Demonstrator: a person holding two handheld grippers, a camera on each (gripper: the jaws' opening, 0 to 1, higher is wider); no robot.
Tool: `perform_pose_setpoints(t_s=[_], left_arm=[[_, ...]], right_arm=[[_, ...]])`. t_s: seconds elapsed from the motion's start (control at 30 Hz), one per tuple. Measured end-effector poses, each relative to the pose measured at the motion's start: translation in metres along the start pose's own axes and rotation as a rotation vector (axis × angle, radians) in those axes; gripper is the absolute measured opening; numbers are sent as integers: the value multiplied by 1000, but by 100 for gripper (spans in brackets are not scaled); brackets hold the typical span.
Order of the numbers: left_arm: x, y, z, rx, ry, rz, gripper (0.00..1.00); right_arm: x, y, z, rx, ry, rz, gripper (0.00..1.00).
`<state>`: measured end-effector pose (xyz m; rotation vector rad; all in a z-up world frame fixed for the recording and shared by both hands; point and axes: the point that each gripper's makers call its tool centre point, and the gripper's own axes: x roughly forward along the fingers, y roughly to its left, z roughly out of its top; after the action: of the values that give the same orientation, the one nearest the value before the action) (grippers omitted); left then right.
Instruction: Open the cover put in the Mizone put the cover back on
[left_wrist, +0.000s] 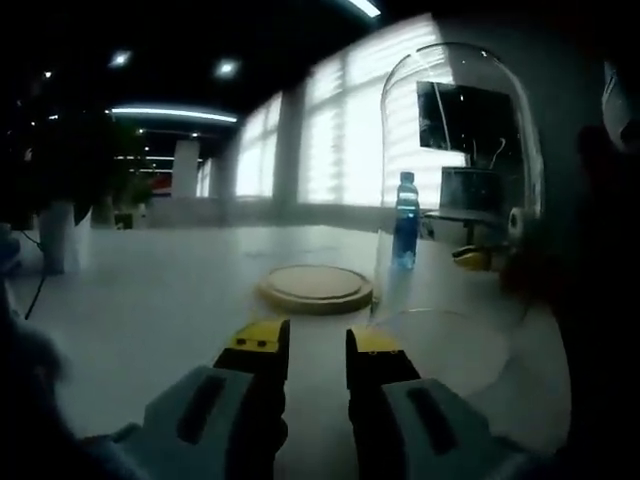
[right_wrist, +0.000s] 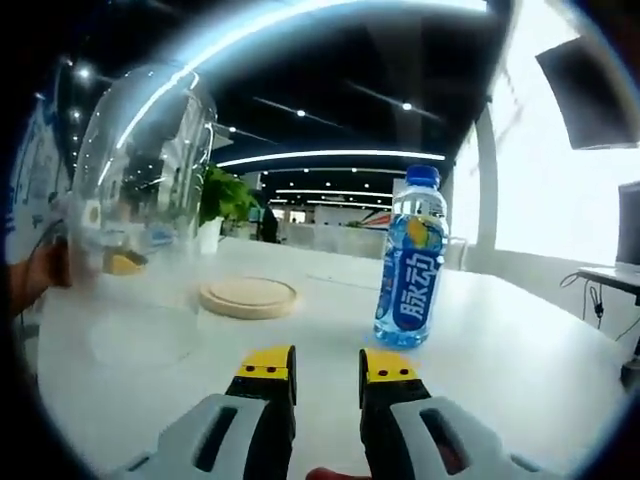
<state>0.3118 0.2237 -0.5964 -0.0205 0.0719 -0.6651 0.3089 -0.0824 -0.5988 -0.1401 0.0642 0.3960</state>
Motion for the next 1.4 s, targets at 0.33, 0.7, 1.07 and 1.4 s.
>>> perform_pose_setpoints(t_s=[0.33, 0.7, 1.07, 1.4], left_arm=[[1, -4, 1, 0, -1, 3, 16], [2, -9, 2, 6, -1, -14, 16], [1, -8, 3, 10, -5, -4, 16], [-1, -6, 6, -8, -21, 0, 16]], right_arm=[[0, -2, 1, 6, 2, -7, 16], [-1, -4, 1, 25, 3, -14, 16], [-3, -12, 3, 73, -3, -36, 16], [1, -20, 19, 55, -24, -70, 16]])
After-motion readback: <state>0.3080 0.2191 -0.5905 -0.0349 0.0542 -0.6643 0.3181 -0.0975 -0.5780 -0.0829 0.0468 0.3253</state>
